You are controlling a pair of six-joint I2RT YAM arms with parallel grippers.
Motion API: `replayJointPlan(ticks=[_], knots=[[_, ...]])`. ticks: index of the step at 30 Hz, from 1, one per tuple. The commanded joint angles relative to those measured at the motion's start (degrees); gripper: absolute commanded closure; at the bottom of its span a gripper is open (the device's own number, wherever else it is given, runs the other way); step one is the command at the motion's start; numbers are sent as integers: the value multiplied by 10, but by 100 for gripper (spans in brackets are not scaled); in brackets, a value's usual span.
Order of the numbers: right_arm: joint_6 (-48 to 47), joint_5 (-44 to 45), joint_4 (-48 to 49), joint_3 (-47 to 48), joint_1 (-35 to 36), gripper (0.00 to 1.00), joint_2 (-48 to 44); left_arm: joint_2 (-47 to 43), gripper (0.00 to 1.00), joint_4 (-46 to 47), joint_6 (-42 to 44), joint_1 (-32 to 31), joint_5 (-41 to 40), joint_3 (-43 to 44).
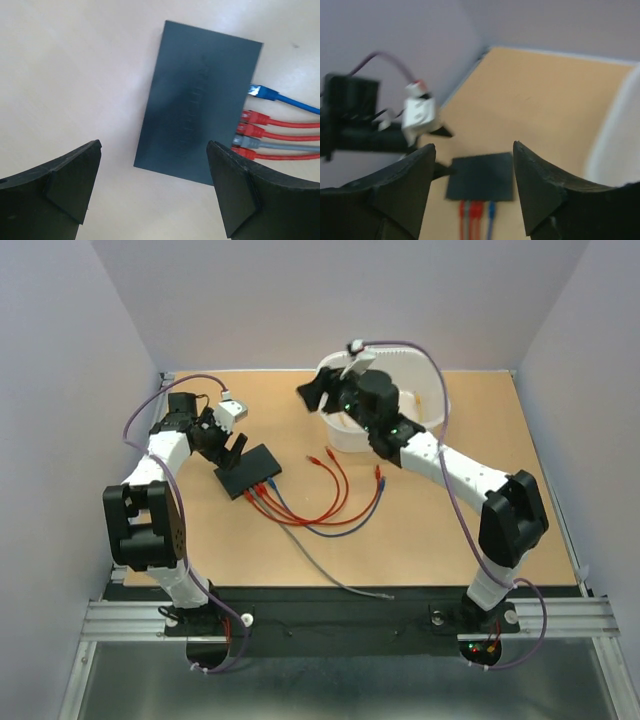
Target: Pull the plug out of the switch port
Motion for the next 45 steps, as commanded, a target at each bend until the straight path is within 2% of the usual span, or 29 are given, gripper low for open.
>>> replayJointPlan(ticks=[1, 7, 16, 21, 24, 30, 34, 42, 45], knots=[[124, -115, -13, -74, 55, 34, 39, 23, 1, 27, -25, -1, -23, 17], [227, -146, 82, -139, 98, 38, 92, 59, 1, 49, -23, 2, -38, 9], [316, -191, 111, -104, 97, 44, 222, 95, 1, 60, -21, 5, -36, -8], [367, -186, 159, -106, 90, 48, 258, 91, 1, 66, -18, 4, -44, -21], [406, -212, 189, -96, 84, 50, 294, 91, 1, 70, -21, 5, -45, -23], [440, -200, 217, -81, 83, 54, 329, 96, 1, 74, -23, 3, -42, -25], [458, -191, 229, -99, 84, 59, 328, 91, 1, 75, -22, 2, -42, -25], [461, -137, 246, -240, 88, 58, 245, 88, 1, 77, -24, -5, -37, -24], [469, -112, 249, -261, 97, 56, 237, 86, 1, 77, -27, -5, -35, -24]])
